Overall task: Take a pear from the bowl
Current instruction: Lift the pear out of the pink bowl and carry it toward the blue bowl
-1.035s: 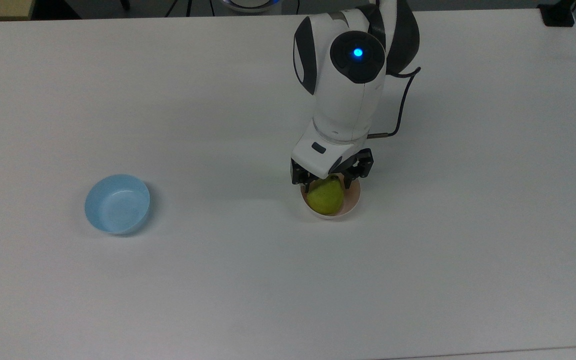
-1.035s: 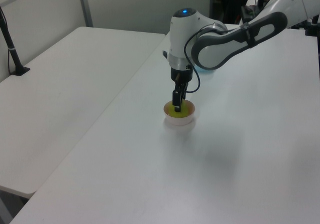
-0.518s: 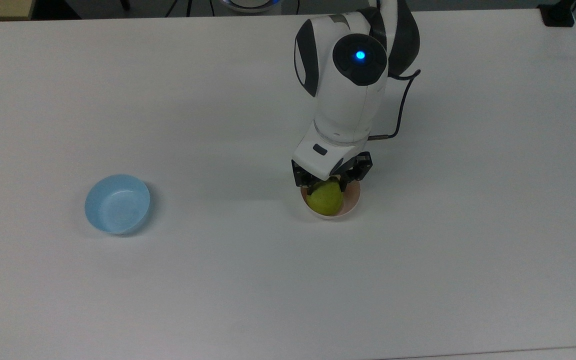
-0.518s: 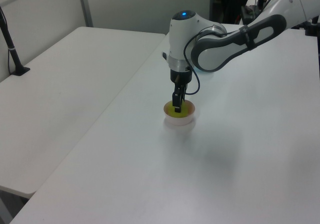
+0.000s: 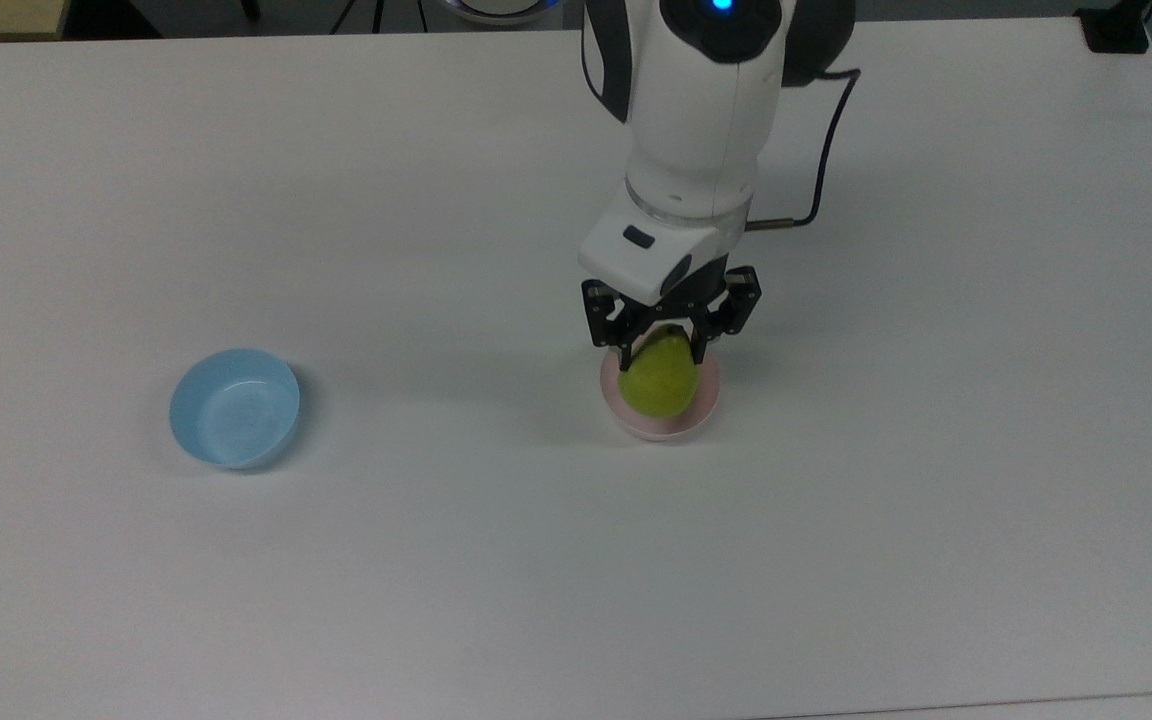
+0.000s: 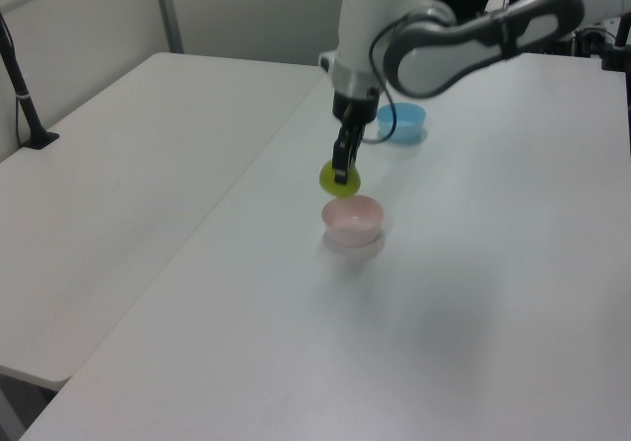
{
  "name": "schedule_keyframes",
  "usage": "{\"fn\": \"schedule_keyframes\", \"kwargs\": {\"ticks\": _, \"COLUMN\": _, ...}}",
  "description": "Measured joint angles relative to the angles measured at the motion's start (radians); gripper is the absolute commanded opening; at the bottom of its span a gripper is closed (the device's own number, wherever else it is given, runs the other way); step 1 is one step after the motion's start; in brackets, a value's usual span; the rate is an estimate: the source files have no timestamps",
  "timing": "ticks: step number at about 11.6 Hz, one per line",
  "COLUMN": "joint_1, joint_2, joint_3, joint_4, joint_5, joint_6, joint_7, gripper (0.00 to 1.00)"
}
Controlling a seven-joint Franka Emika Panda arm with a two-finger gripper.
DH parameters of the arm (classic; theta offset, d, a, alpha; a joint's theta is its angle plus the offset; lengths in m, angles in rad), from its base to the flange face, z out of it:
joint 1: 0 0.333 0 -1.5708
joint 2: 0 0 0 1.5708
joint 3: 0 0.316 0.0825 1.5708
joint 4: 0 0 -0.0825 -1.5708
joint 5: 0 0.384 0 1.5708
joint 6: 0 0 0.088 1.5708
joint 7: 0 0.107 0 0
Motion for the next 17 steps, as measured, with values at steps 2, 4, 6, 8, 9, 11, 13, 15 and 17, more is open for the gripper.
{"fn": "schedule_keyframes", "kwargs": {"ticks": 2, "joint_1": -0.041, "joint_2": -0.07, "joint_3": -0.004, "joint_4": -0.001, "joint_5": 0.002, "joint_6": -0.059, "joint_7": -0.006, "gripper": 0.13}}
{"fn": "schedule_keyframes", "kwargs": {"ticks": 4, "joint_1": -0.11, "joint_2": -0.095, "joint_3": -0.007, "joint_4": -0.004, "joint_5": 0.002, "joint_6": -0.072, "joint_7": -0.037, "gripper": 0.13}}
{"fn": "schedule_keyframes", "kwargs": {"ticks": 6, "joint_1": -0.188, "joint_2": -0.092, "joint_3": -0.01, "joint_4": -0.012, "joint_5": 0.002, "joint_6": -0.072, "joint_7": -0.101, "gripper": 0.13}}
{"fn": "schedule_keyframes", "kwargs": {"ticks": 8, "joint_1": -0.247, "joint_2": -0.087, "joint_3": -0.012, "joint_4": -0.018, "joint_5": 0.003, "joint_6": -0.072, "joint_7": -0.141, "gripper": 0.14}}
{"fn": "schedule_keyframes", "kwargs": {"ticks": 9, "joint_1": -0.257, "joint_2": -0.077, "joint_3": -0.011, "joint_4": -0.022, "joint_5": 0.003, "joint_6": -0.072, "joint_7": -0.148, "gripper": 0.14}}
{"fn": "schedule_keyframes", "kwargs": {"ticks": 11, "joint_1": -0.252, "joint_2": -0.021, "joint_3": -0.009, "joint_4": -0.032, "joint_5": 0.003, "joint_6": -0.071, "joint_7": -0.149, "gripper": 0.16}}
{"fn": "schedule_keyframes", "kwargs": {"ticks": 13, "joint_1": -0.243, "joint_2": 0.05, "joint_3": -0.006, "joint_4": -0.033, "joint_5": 0.003, "joint_6": -0.005, "joint_7": -0.149, "gripper": 0.29}}
{"fn": "schedule_keyframes", "kwargs": {"ticks": 15, "joint_1": -0.233, "joint_2": 0.096, "joint_3": -0.006, "joint_4": -0.034, "joint_5": 0.001, "joint_6": 0.031, "joint_7": -0.149, "gripper": 1.0}}
{"fn": "schedule_keyframes", "kwargs": {"ticks": 17, "joint_1": -0.232, "joint_2": 0.101, "joint_3": -0.006, "joint_4": -0.032, "joint_5": 0.001, "joint_6": 0.032, "joint_7": -0.149, "gripper": 1.0}}
